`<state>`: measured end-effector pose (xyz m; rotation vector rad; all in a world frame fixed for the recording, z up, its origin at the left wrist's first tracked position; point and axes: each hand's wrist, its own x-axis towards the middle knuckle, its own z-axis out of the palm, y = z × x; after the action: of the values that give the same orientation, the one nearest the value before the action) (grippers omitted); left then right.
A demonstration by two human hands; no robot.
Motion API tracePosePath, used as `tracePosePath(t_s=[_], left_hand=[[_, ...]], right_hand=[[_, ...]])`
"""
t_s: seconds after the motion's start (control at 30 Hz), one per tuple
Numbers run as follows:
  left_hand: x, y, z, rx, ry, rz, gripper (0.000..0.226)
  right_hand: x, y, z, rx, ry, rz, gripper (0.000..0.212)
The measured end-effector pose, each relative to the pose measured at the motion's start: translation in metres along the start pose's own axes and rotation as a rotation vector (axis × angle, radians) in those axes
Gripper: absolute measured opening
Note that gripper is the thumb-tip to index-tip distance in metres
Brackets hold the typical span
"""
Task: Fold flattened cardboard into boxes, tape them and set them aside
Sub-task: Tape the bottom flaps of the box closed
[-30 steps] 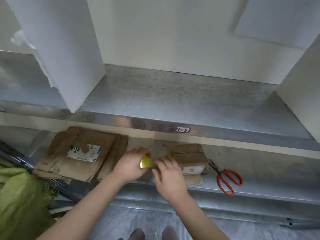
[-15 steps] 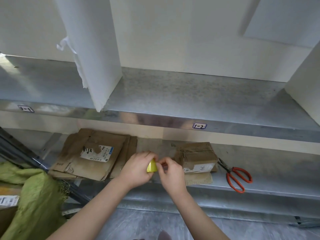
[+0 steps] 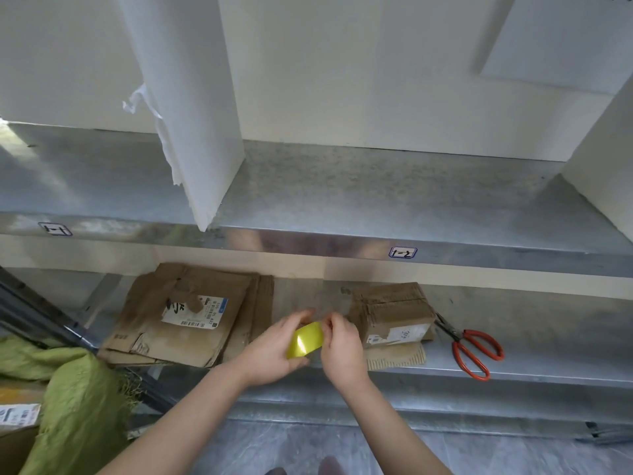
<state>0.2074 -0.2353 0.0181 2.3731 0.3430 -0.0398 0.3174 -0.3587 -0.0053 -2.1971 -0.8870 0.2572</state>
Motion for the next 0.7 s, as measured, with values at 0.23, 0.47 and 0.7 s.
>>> tracePosePath(t_s=[0.23,0.47,0.7], left_hand=[[0.001,-0.008,0.005,0.038,0.077,-0.053,0.079],[0.004,0.0,0.005,0.054,0.125,-0.11,0.075],[0.002,0.0,0.006,0.055,0.105,-0.121,0.077]], right_hand=[[-0.007,0.002,0.005,0.161,-0.047,-0.009,0.008],[-0.011,0.004,0.001,0.212,-0.086,-0.047,0.012],[-0.008,0.017,0.0,0.194,-0.116,-0.069,0.011]])
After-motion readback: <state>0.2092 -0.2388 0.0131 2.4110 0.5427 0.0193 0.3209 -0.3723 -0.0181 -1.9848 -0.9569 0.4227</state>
